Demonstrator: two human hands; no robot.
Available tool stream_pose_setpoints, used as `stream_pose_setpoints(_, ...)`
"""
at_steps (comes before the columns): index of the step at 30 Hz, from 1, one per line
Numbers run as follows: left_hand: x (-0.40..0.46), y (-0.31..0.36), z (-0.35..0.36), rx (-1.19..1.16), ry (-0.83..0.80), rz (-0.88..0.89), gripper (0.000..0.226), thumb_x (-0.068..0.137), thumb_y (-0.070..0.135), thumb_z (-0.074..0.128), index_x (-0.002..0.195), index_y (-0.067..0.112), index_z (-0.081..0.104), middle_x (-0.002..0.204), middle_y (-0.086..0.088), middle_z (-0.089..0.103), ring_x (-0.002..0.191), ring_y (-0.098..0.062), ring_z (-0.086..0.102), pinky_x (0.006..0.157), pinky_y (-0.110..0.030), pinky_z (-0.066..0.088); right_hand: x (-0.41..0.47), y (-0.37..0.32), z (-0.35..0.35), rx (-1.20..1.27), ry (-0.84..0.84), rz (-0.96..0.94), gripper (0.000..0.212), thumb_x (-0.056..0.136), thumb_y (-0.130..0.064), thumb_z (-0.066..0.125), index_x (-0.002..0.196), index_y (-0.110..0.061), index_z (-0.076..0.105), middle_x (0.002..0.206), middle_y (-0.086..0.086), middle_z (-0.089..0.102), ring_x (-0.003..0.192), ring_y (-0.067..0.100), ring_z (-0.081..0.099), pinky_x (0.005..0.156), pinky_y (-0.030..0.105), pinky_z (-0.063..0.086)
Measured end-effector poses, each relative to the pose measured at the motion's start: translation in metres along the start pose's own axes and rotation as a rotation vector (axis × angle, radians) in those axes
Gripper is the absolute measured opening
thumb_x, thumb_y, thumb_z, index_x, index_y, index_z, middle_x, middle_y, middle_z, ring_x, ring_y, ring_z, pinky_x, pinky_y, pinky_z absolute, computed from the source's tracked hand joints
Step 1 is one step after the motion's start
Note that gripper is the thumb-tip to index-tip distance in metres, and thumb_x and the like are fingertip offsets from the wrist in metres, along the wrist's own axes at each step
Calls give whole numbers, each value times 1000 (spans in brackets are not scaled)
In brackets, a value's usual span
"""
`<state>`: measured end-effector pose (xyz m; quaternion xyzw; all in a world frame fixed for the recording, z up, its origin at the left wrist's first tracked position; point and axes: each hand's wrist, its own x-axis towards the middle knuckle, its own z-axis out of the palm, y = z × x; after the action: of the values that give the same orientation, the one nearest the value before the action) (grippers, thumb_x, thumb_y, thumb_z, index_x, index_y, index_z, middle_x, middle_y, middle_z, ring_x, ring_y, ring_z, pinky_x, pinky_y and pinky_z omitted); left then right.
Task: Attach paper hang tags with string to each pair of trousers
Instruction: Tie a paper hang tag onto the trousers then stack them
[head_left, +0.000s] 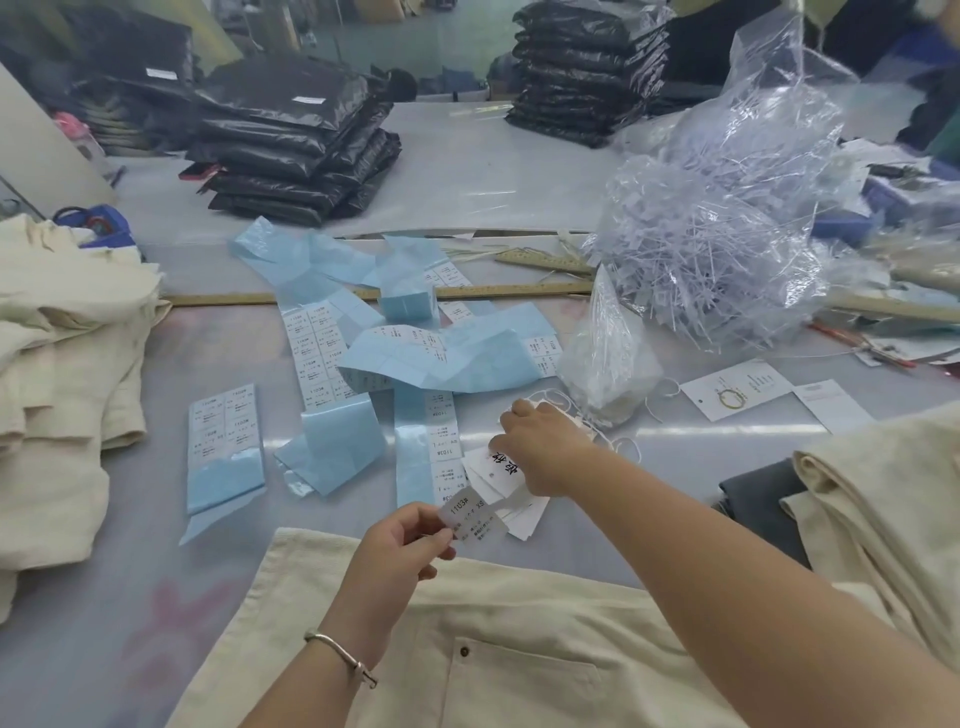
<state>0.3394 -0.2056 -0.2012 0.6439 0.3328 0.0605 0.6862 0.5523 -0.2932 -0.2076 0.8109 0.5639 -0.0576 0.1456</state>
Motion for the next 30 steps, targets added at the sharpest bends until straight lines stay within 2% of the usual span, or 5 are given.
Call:
stream_pose_setpoints(7,0,-3,-2,-16,-14,-17,17,89,0,61,83,14,69,81,1,71,69,-8,61,64,-23,42,4,3,-4,63,-54,-26,61,79,-9,61,136,-21,44,125,2,53,122,24,41,96,39,39)
stream_pose_setpoints(13,0,0,0,-32,-66,-26,15,88,4,64,82,16,70,84,1,71,69,-8,61,64,-23,43,1,2,-9,-18,6,-44,44,77,-9,60,120,-17,54,113,5,51,109,24,42,83,34,37)
stream_pose_setpoints(19,-2,2,-2,-74,-54,-39,19,87,4,65,77,20,71,86,-1,71,69,-9,61,66,-26,42,-10,5,-7,28,133,-102,28,81,-8,64,105,-21,68,101,-4,62,107,20,48,93,34,36)
stream_pose_setpoints(25,-12,15,-18,-309,16,28,24,81,6,67,87,27,77,92,-4,73,79,-12,66,70,-29,44,-33,1,-44,1132,657,224,10,82,-11,75,75,-16,68,72,-1,70,72,16,63,77,32,51)
stream_pose_setpoints(30,-31,39,-44,-520,37,183,14,73,14,61,80,23,70,95,0,70,93,-15,59,76,-32,41,-63,-23,-59,1395,706,332,39,91,-14,61,108,-49,62,66,20,57,55,20,45,55,27,38)
